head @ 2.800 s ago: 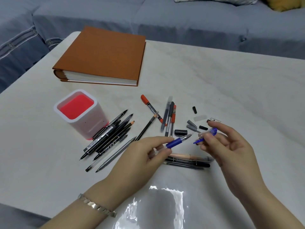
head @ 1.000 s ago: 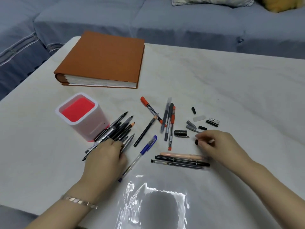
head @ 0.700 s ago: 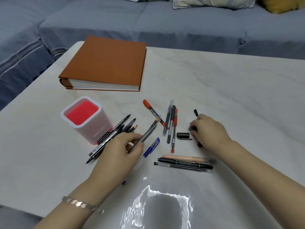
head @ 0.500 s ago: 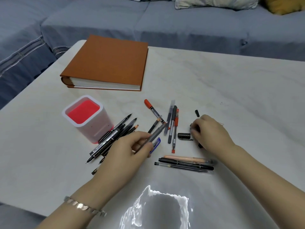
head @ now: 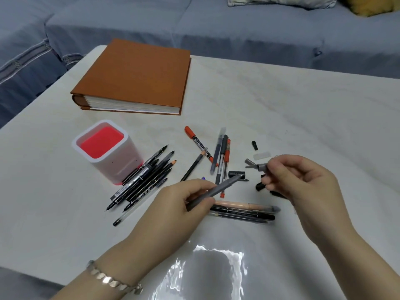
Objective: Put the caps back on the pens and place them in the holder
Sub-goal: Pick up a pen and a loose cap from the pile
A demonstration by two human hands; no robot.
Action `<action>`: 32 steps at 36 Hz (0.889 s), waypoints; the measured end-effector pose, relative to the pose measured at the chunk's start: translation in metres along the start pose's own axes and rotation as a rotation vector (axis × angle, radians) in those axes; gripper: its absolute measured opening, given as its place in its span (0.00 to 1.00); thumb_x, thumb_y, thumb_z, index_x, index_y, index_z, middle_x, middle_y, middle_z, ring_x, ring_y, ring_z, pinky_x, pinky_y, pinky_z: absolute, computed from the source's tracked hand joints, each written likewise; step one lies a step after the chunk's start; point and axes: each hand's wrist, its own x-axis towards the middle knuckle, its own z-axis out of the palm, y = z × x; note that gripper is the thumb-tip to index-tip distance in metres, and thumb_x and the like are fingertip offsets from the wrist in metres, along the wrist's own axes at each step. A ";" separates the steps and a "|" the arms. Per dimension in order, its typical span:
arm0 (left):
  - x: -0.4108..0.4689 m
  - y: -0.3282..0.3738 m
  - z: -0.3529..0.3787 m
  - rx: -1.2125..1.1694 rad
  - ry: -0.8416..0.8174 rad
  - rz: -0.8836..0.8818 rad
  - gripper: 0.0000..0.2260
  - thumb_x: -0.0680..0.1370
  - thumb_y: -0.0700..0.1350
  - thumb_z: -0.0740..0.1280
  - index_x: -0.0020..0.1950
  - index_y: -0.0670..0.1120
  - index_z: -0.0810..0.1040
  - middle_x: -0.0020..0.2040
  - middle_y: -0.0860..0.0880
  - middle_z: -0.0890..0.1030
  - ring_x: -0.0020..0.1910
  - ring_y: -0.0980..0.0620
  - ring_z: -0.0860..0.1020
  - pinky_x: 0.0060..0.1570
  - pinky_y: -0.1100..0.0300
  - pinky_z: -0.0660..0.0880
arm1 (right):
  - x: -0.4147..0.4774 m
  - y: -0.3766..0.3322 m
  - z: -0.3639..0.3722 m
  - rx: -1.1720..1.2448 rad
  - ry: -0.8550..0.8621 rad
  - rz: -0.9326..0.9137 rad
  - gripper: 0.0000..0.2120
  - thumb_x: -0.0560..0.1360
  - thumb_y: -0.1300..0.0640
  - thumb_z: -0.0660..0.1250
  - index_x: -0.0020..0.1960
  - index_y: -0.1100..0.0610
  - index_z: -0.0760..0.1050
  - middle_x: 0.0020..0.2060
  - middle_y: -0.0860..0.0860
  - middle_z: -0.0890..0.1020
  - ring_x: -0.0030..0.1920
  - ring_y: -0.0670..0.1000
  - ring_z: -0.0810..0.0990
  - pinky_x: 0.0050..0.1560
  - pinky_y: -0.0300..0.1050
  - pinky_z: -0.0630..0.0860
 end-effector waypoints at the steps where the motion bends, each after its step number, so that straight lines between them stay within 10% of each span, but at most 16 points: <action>1: -0.001 0.001 0.000 0.005 0.000 0.008 0.12 0.73 0.43 0.68 0.42 0.62 0.79 0.40 0.56 0.82 0.39 0.54 0.78 0.41 0.59 0.74 | 0.000 0.000 0.000 -0.019 -0.003 -0.005 0.04 0.70 0.65 0.67 0.37 0.59 0.78 0.25 0.51 0.82 0.25 0.44 0.78 0.29 0.32 0.76; 22: -0.005 -0.001 -0.004 0.240 -0.032 0.272 0.15 0.73 0.54 0.57 0.59 0.62 0.65 0.45 0.56 0.76 0.44 0.60 0.73 0.44 0.69 0.69 | -0.010 0.003 0.002 -0.211 -0.240 -0.115 0.12 0.65 0.72 0.70 0.33 0.55 0.82 0.26 0.50 0.83 0.26 0.44 0.79 0.31 0.30 0.74; 32: -0.005 0.000 -0.005 0.408 -0.014 0.387 0.14 0.75 0.50 0.56 0.53 0.49 0.78 0.35 0.58 0.71 0.37 0.58 0.70 0.39 0.76 0.63 | -0.014 0.013 0.000 -0.331 -0.252 -0.350 0.06 0.58 0.49 0.72 0.34 0.39 0.81 0.32 0.36 0.83 0.36 0.41 0.81 0.38 0.28 0.74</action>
